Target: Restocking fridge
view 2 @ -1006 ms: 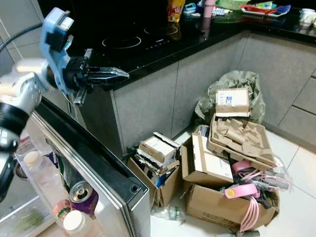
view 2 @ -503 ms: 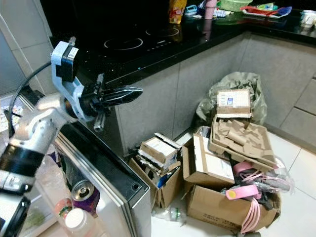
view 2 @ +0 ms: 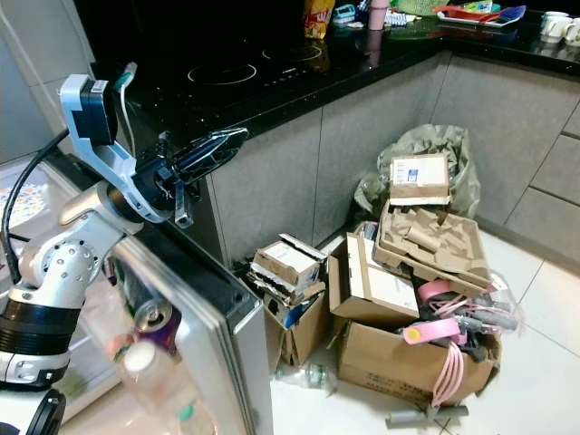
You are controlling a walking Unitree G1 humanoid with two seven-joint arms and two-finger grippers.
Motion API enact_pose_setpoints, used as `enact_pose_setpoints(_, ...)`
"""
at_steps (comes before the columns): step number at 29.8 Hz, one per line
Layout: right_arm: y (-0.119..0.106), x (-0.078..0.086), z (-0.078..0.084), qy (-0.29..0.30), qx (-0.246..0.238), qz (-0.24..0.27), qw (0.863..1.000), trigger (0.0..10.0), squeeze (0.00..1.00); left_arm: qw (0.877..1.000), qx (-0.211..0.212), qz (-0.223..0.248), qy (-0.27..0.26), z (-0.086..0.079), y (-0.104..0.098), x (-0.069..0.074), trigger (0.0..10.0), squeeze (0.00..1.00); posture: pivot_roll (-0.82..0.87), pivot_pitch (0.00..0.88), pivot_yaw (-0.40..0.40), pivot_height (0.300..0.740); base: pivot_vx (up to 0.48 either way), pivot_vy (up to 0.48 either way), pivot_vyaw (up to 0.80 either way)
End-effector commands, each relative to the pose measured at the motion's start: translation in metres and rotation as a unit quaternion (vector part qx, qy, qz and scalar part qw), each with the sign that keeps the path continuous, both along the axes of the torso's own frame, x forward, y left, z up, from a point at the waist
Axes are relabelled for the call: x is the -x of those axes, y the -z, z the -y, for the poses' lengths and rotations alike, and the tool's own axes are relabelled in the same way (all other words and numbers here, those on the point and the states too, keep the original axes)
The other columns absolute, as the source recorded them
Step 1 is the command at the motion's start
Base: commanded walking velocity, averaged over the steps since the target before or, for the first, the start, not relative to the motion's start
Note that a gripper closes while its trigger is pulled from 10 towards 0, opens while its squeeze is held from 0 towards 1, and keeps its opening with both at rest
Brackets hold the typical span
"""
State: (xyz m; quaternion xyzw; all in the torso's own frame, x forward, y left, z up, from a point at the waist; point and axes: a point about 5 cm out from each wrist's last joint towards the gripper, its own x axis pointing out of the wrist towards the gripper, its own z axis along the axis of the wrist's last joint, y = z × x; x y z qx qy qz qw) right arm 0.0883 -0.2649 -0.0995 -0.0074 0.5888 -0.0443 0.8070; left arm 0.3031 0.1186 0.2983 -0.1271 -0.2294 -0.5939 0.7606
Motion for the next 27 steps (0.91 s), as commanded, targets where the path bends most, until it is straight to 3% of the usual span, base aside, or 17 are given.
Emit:
enact_pose_setpoints(1,0.001,0.003,0.000,-0.002,-0.001,-0.004,1.000,10.0,0.00,1.000,0.011,-0.006,-0.002,0.001,0.001,0.003,10.0,0.00,-0.04,0.000,-0.002,0.732,-0.472,0.000,0.00)
enact_pose_setpoints(3,0.001,0.003,0.000,-0.002,-0.001,-0.004,1.000,10.0,0.00,1.000,0.013,-0.006,-0.003,0.001,0.000,0.004,10.0,0.00,-0.04,0.000,-0.002,0.732,-0.472,0.000,0.00)
enact_pose_setpoints(13,0.001,0.004,0.000,-0.005,-0.004,-0.005,1.000,10.0,0.00,1.000,0.019,0.009,-0.023,-0.002,-0.003,0.004,10.0,0.00,-0.04,0.000,-0.003,0.732,0.000,0.000,0.00)
enact_pose_setpoints(27,0.002,-0.004,-0.009,-0.006,-0.010,0.000,1.000,10.0,0.00,0.996,0.038,0.012,-0.078,-0.006,-0.011,-0.007,10.0,0.00,-0.05,0.000,-0.001,0.732,0.000,0.000,0.00)
